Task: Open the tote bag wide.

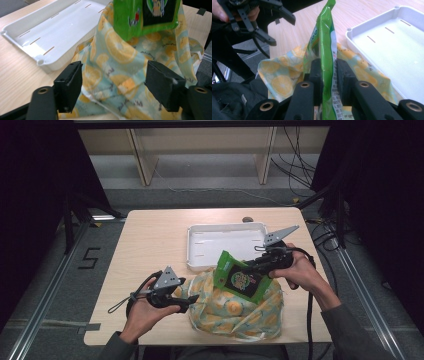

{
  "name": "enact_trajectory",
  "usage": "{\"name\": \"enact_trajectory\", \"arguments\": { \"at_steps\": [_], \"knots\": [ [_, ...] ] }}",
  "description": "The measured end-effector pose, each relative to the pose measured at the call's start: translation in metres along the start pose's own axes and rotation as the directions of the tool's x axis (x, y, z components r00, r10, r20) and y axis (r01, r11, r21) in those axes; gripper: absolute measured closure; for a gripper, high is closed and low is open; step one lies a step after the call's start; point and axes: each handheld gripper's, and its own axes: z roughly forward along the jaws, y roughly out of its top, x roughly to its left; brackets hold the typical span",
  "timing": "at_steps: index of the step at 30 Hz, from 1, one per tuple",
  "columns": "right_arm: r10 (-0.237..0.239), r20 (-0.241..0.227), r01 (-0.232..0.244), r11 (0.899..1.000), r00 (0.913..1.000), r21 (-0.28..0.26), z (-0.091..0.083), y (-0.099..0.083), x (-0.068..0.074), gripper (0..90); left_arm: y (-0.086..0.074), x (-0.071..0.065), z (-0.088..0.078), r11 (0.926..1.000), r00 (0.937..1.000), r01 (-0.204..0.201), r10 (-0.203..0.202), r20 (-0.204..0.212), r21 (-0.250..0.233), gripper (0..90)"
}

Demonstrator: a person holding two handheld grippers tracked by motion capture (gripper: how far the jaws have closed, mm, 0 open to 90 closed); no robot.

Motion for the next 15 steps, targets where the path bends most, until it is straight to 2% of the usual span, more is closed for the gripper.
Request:
{"name": "enact_trajectory", "arguments": {
  "at_steps": [2, 3, 5, 9, 10, 11, 12, 13, 15],
  "knots": [
    [-0.018, 0.002, 0.018, 1.000, 0.9998, -0.014, -0.002, 0.001, -0.002, 77.5, -0.005, 0.003, -0.004, 0.9999, 1.0000, 0.004, -0.004, -0.006, 0.010, 28.4],
    [-0.008, 0.002, 0.008, 1.000, 1.0000, -0.019, -0.004, 0.002, -0.001, 77.5, -0.008, 0.004, -0.005, 0.9999, 1.0000, 0.001, -0.001, -0.006, 0.011, 28.2],
    [0.004, 0.006, -0.004, 1.000, 1.0000, -0.029, -0.007, 0.003, 0.000, 77.5, -0.014, 0.005, -0.007, 0.9995, 0.9993, 0.031, -0.031, -0.022, 0.009, 27.6],
    [-0.010, 0.015, 0.011, 0.999, 0.9998, -0.049, -0.013, 0.006, -0.002, 77.5, -0.022, 0.006, -0.010, 0.9996, 0.9996, 0.023, -0.023, -0.019, 0.017, 28.1],
    [-0.008, 0.013, 0.008, 0.999, 0.9999, -0.049, -0.014, 0.006, -0.002, 77.5, -0.023, 0.005, -0.011, 0.9992, 0.9989, 0.035, -0.034, -0.032, 0.020, 28.1],
    [-0.003, 0.016, 0.004, 0.998, 0.9999, -0.069, -0.013, 0.006, -0.001, 77.5, -0.025, 0.006, -0.011, 0.9995, 0.9994, 0.024, -0.024, -0.024, 0.021, 27.9],
    [-0.001, 0.013, 0.002, 0.998, 0.9999, -0.057, -0.015, 0.007, -0.002, 77.5, -0.026, 0.005, -0.011, 0.9992, 0.9987, 0.038, -0.037, -0.035, 0.012, 27.6],
    [-0.006, 0.022, 0.007, 0.998, 0.9997, -0.070, -0.016, 0.007, -0.002, 77.5, -0.028, 0.004, -0.012, 0.9985, 0.9983, 0.050, -0.049, -0.032, 0.021, 27.1],
    [0.005, 0.010, -0.004, 0.998, 0.9999, -0.063, -0.017, 0.008, -0.003, 77.5, -0.030, 0.004, -0.012, 0.9991, 0.9982, 0.042, -0.041, -0.044, 0.013, 26.6]
  ]
}}
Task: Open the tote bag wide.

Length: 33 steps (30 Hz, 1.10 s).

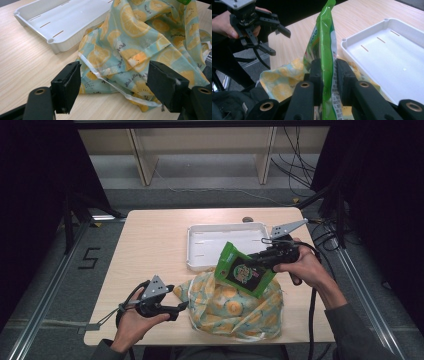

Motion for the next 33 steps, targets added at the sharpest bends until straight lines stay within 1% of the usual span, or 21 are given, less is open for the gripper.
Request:
{"name": "enact_trajectory", "arguments": {
  "at_steps": [3, 4, 6, 9, 10, 11, 13, 14, 15, 16, 17, 18, 22, 24, 25, 26, 28, 29, 30, 31, 33],
  "knots": [
    [-0.001, 0.014, 0.001, 1.000, 0.9999, -0.014, -0.002, 0.001, -0.003, 77.5, -0.003, -0.001, -0.001, 1.0000, 1.0000, -0.007, 0.007, 0.002, 0.006, 25.9],
    [0.007, 0.003, -0.007, 1.000, 1.0000, -0.018, -0.003, 0.001, -0.003, 77.5, -0.004, -0.002, -0.001, 1.0000, 1.0000, -0.005, 0.005, -0.003, 0.004, 25.7],
    [0.011, 0.005, -0.010, 1.000, 0.9999, -0.028, -0.003, 0.002, -0.006, 77.5, -0.006, -0.004, -0.001, 0.9998, 0.9998, 0.018, -0.018, -0.005, -0.005, 25.5],
    [0.036, 0.003, -0.036, 0.999, 0.9994, -0.026, -0.003, 0.003, -0.008, 77.6, -0.007, -0.002, -0.003, 0.9999, 1.0000, 0.002, -0.002, -0.007, 0.011, 25.4],
    [0.021, 0.010, -0.021, 0.999, 0.9997, -0.034, -0.003, 0.003, -0.009, 77.5, -0.008, -0.002, -0.003, 0.9999, 0.9998, 0.015, -0.015, -0.012, -0.005, 25.4],
    [0.014, 0.025, -0.012, 0.999, 0.9996, -0.049, -0.003, 0.004, -0.012, 77.5, -0.008, -0.002, -0.005, 0.9999, 0.9997, 0.014, -0.014, -0.020, 0.009, 25.3],
    [0.021, 0.020, -0.020, 0.998, 0.9996, -0.052, -0.003, 0.005, -0.014, 77.6, -0.010, -0.001, -0.005, 0.9996, 0.9994, 0.027, -0.027, -0.023, -0.010, 25.1],
    [0.025, 0.026, -0.024, 0.998, 0.9994, -0.050, -0.004, 0.006, -0.016, 77.5, -0.010, -0.001, -0.006, 0.9998, 0.9994, 0.020, -0.020, -0.028, -0.003, 24.9],
    [0.032, 0.033, -0.030, 0.998, 0.9989, -0.056, -0.004, 0.007, -0.017, 77.6, -0.011, -0.003, -0.006, 0.9996, 0.9992, 0.027, -0.028, -0.029, -0.012, 24.6],
    [0.054, 0.025, -0.052, 0.997, 0.9983, -0.063, -0.003, 0.007, -0.018, 77.5, -0.011, -0.001, -0.008, 1.0000, 0.9997, 0.003, -0.003, -0.024, 0.000, 24.4],
    [0.046, 0.040, -0.044, 0.997, 0.9981, -0.061, -0.004, 0.008, -0.021, 77.6, -0.011, -0.002, -0.008, 1.0000, 0.9997, 0.004, -0.004, -0.026, 0.003, 24.4],
    [0.061, 0.035, -0.058, 0.996, 0.9975, -0.068, -0.004, 0.008, -0.022, 77.5, -0.012, -0.004, -0.008, 0.9995, 0.9991, 0.030, -0.030, -0.031, -0.004, 24.4],
    [0.103, 0.069, -0.097, 0.992, 0.9923, -0.078, -0.005, 0.011, -0.029, 77.6, -0.012, -0.003, -0.010, 0.9998, 0.9994, 0.014, -0.015, -0.030, -0.013, 24.3],
    [0.092, 0.072, -0.086, 0.993, 0.9931, -0.086, -0.004, 0.011, -0.033, 77.6, -0.013, -0.003, -0.008, 0.9988, 0.9991, 0.034, -0.035, -0.022, -0.037, 24.3],
    [0.108, 0.081, -0.101, 0.991, 0.9909, -0.084, -0.005, 0.011, -0.034, 77.6, -0.013, -0.001, -0.010, 0.9998, 0.9996, 0.017, -0.017, -0.020, -0.007, 24.2],
    [0.122, 0.075, -0.115, 0.989, 0.9897, -0.095, -0.005, 0.011, -0.035, 77.6, -0.013, -0.001, -0.009, 0.9987, 0.9988, 0.047, -0.047, -0.013, -0.019, 24.1],
    [0.110, 0.089, -0.101, 0.989, 0.9899, -0.107, -0.006, 0.013, -0.038, 77.6, -0.014, 0.001, -0.009, 0.9982, 0.9981, 0.060, -0.060, -0.013, -0.010, 24.0],
    [0.138, 0.088, -0.128, 0.986, 0.9865, -0.110, -0.007, 0.014, -0.038, 77.5, -0.014, 0.002, -0.010, 0.9989, 0.9988, 0.047, -0.047, -0.016, -0.001, 24.1],
    [0.125, 0.100, -0.114, 0.987, 0.9871, -0.112, -0.008, 0.014, -0.040, 77.6, -0.014, 0.002, -0.009, 0.9980, 0.9979, 0.062, -0.062, -0.017, -0.011, 24.0],
    [0.127, 0.097, -0.115, 0.986, 0.9872, -0.120, -0.008, 0.015, -0.042, 77.5, -0.014, 0.004, -0.010, 0.9989, 0.9988, 0.047, -0.047, -0.014, -0.003, 24.0],
    [0.139, 0.103, -0.124, 0.983, 0.9849, -0.138, -0.010, 0.016, -0.045, 77.5, -0.014, 0.003, -0.009, 0.9972, 0.9971, 0.074, -0.074, -0.019, -0.012, 23.9]
  ]
}}
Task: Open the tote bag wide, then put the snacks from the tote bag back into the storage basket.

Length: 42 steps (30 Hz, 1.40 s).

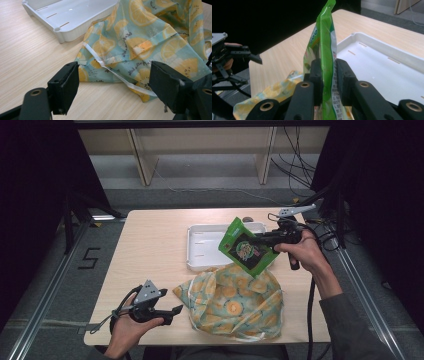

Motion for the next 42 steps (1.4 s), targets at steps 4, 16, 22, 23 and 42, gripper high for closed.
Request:
{"name": "enact_trajectory", "arguments": {
  "at_steps": [4, 16, 22, 23, 42],
  "knots": [
    [0.015, 0.021, -0.014, 1.000, 0.9997, -0.020, -0.004, 0.003, -0.004, 77.6, 0.001, 0.000, 0.002, 0.9998, 1.0000, 0.005, -0.005, -0.003, -0.018, 23.9],
    [0.046, 0.102, -0.040, 0.997, 0.9937, -0.062, -0.007, 0.002, -0.028, 77.5, 0.002, 0.000, 0.002, 0.9998, 0.9998, -0.021, 0.021, 0.007, -0.007, 23.8],
    [0.081, 0.126, -0.073, 0.995, 0.9887, -0.066, -0.007, 0.005, -0.032, 77.5, 0.001, 0.000, 0.002, 0.9999, 0.9999, -0.015, 0.015, 0.000, 0.003, 23.7],
    [0.054, 0.138, -0.045, 0.997, 0.9889, -0.068, -0.007, 0.005, -0.035, 77.5, 0.001, 0.000, 0.002, 0.9999, 0.9999, -0.016, 0.016, -0.002, 0.004, 23.6],
    [0.146, 0.230, -0.134, 0.989, 0.9621, -0.069, 0.012, 0.021, -0.059, 77.5, 0.003, 0.000, 0.000, 0.9991, 0.9991, -0.043, 0.043, 0.000, 0.007, 23.5]
  ]
}}
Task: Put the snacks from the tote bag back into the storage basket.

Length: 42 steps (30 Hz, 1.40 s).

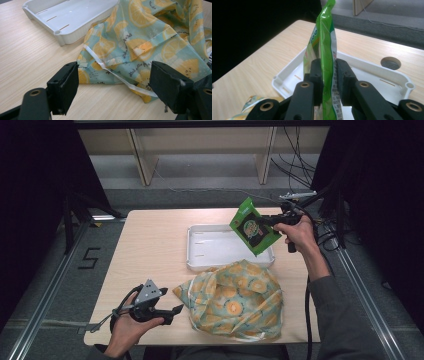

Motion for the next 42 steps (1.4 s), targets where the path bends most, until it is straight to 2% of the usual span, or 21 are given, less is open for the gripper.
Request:
{"name": "enact_trajectory", "arguments": {
  "at_steps": [7, 12, 13, 14, 16, 18, 21, 23, 26, 27, 29, 30, 32, 33, 35, 36, 37, 38, 39, 40, 42],
  "knots": [
    [0.045, 0.050, -0.045, 0.999, 0.9978, 0.003, 0.017, 0.003, -0.011, 77.5, -0.001, -0.002, 0.000, 0.9996, 0.9999, 0.013, -0.013, 0.000, -0.025, 23.5],
    [0.057, 0.093, -0.059, 0.998, 0.9941, 0.022, 0.027, 0.004, -0.020, 77.5, -0.002, -0.002, -0.001, 1.0000, 1.0000, -0.002, 0.002, 0.009, -0.002, 23.4],
    [0.081, 0.103, -0.084, 0.996, 0.9914, 0.027, 0.030, 0.004, -0.021, 77.5, -0.002, -0.003, -0.001, 0.9999, 0.9999, 0.005, -0.005, 0.015, -0.014, 23.3],
    [0.074, 0.109, -0.076, 0.997, 0.9913, 0.022, 0.032, 0.004, -0.023, 77.5, -0.002, -0.002, -0.002, 0.9998, 0.9997, -0.019, 0.019, 0.018, -0.002, 23.3],
    [0.092, 0.123, -0.095, 0.995, 0.9882, 0.027, 0.036, 0.004, -0.026, 77.5, -0.002, -0.004, -0.002, 1.0000, 0.9999, -0.003, 0.003, 0.012, 0.005, 23.3],
    [0.071, 0.142, -0.075, 0.997, 0.9873, 0.029, 0.040, 0.004, -0.031, 77.5, -0.002, -0.005, -0.002, 1.0000, 0.9999, -0.007, 0.007, 0.011, -0.004, 23.3],
    [0.103, 0.172, -0.111, 0.993, 0.9797, 0.037, 0.045, 0.004, -0.033, 77.5, -0.004, -0.004, -0.002, 0.9998, 0.9998, -0.009, 0.009, 0.019, -0.018, 23.1],
    [0.082, 0.186, -0.091, 0.995, 0.9791, 0.036, 0.048, 0.005, -0.037, 77.5, -0.004, -0.004, -0.004, 0.9999, 0.9999, -0.010, 0.010, 0.007, 0.000, 23.1],
    [0.125, 0.201, -0.136, 0.990, 0.9715, 0.043, 0.052, 0.005, -0.040, 77.5, -0.005, -0.003, -0.004, 0.9999, 0.9999, -0.005, 0.005, 0.014, -0.011, 23.1],
    [0.110, 0.211, -0.120, 0.992, 0.9714, 0.040, 0.054, 0.005, -0.043, 77.5, -0.005, -0.004, -0.004, 0.9998, 0.9999, 0.007, -0.007, 0.010, -0.020, 23.1],
    [0.133, 0.218, -0.146, 0.988, 0.9668, 0.044, 0.058, 0.004, -0.044, 77.5, -0.006, -0.003, -0.006, 1.0000, 0.9999, 0.004, -0.004, 0.011, 0.001, 23.1],
    [0.108, 0.223, -0.121, 0.992, 0.9688, 0.046, 0.060, 0.004, -0.047, 77.5, -0.006, -0.002, -0.006, 1.0000, 1.0000, -0.003, 0.003, 0.009, 0.000, 23.1],
    [0.137, 0.229, -0.152, 0.987, 0.9637, 0.047, 0.064, 0.004, -0.046, 77.5, -0.006, -0.002, -0.006, 1.0000, 1.0000, -0.004, 0.004, 0.005, 0.002, 23.1],
    [0.155, 0.246, -0.175, 0.983, 0.9568, 0.060, 0.065, 0.005, -0.045, 77.5, -0.006, -0.001, -0.006, 0.9999, 0.9999, -0.011, 0.011, 0.008, 0.003, 23.0],
    [0.165, 0.231, -0.177, 0.984, 0.9589, 0.031, 0.070, 0.004, -0.048, 77.5, -0.006, -0.002, -0.006, 0.9999, 0.9998, -0.016, 0.016, 0.010, 0.000, 23.1],
    [0.145, 0.238, -0.156, 0.987, 0.9602, 0.026, 0.072, 0.003, -0.051, 77.5, -0.007, -0.003, -0.006, 1.0000, 1.0000, -0.001, 0.001, 0.008, -0.001, 23.1],
    [0.166, 0.250, -0.182, 0.982, 0.9538, 0.041, 0.072, 0.004, -0.049, 77.5, -0.006, -0.003, -0.005, 1.0000, 0.9999, 0.000, 0.000, 0.011, -0.008, 23.0],
    [0.147, 0.257, -0.166, 0.985, 0.9552, 0.056, 0.073, 0.003, -0.052, 77.5, -0.006, -0.004, -0.005, 1.0000, 1.0000, 0.002, -0.002, 0.005, -0.005, 23.0],
    [0.159, 0.257, -0.178, 0.982, 0.9534, 0.055, 0.074, 0.003, -0.052, 77.5, -0.006, -0.003, -0.005, 0.9998, 0.9998, -0.016, 0.016, 0.007, 0.009, 23.0],
    [0.159, 0.271, -0.174, 0.984, 0.9494, 0.030, 0.077, 0.002, -0.053, 77.4, -0.006, -0.003, -0.005, 0.9995, 0.9996, -0.029, 0.029, 0.006, 0.009, 23.0],
    [0.147, 0.274, -0.169, 0.984, 0.9503, 0.058, 0.076, 0.001, -0.056, 77.4, -0.007, -0.004, -0.005, 0.9999, 0.9999, -0.010, 0.010, 0.010, 0.007, 23.1]
  ]
}}
